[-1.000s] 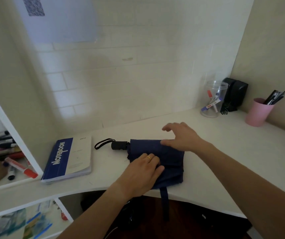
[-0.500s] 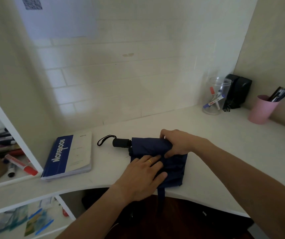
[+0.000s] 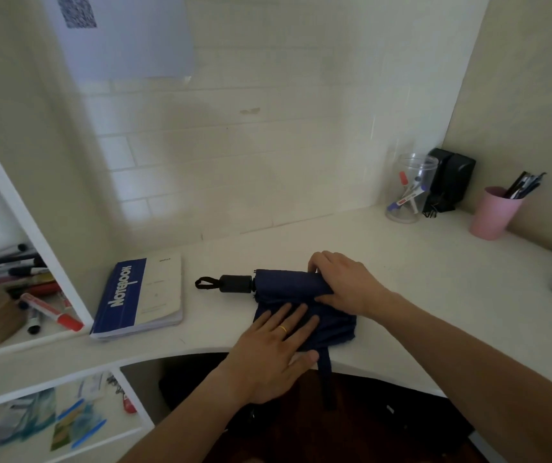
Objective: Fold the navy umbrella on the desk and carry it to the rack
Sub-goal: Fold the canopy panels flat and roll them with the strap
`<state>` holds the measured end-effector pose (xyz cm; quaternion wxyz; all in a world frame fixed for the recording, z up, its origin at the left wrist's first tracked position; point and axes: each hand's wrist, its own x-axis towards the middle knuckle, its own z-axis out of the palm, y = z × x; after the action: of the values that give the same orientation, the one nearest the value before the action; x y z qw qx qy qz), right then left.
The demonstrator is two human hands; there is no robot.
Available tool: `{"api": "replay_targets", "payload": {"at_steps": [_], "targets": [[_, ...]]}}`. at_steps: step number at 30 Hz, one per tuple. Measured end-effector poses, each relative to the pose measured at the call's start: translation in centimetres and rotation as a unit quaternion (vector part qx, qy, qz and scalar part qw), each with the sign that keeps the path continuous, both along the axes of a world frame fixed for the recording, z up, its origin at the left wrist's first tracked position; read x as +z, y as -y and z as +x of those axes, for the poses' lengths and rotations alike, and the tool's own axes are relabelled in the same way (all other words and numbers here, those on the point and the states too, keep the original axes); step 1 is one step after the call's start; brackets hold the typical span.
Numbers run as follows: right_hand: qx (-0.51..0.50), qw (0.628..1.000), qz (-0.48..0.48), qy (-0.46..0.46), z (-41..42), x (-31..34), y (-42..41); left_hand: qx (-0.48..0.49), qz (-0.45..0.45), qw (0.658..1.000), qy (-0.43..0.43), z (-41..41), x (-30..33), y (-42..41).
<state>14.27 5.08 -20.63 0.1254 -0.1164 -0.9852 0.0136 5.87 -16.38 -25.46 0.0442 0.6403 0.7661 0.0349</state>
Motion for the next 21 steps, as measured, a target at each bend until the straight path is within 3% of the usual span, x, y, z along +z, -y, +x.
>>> {"api": "replay_targets", "payload": {"at_steps": [2, 4, 9, 16, 21], "targets": [[0.016, 0.999, 0.025, -0.040, 0.3, -0.8, 0.1, 0.002, -0.004, 1.000, -0.004, 0.2, 0.0, 0.3], [0.025, 0.999, -0.008, -0.039, 0.8, -1.2, 0.0, 0.006, -0.007, 1.000, -0.002, 0.4, 0.1, 0.5], [0.016, 0.966, -0.254, 0.042, 2.0, 0.3, 0.1, 0.008, 0.003, 1.000, 0.007, 0.7, 0.6, 0.6], [0.046, 0.990, -0.129, 0.044, 1.4, 1.4, 0.0, 0.005, 0.025, 1.000, 0.017, 1.0, 0.8, 1.0], [0.072, 0.995, -0.055, -0.039, 2.0, -0.5, 0.7, -0.007, 0.023, 0.999, 0.035, 1.1, 2.1, 1.4]]}}
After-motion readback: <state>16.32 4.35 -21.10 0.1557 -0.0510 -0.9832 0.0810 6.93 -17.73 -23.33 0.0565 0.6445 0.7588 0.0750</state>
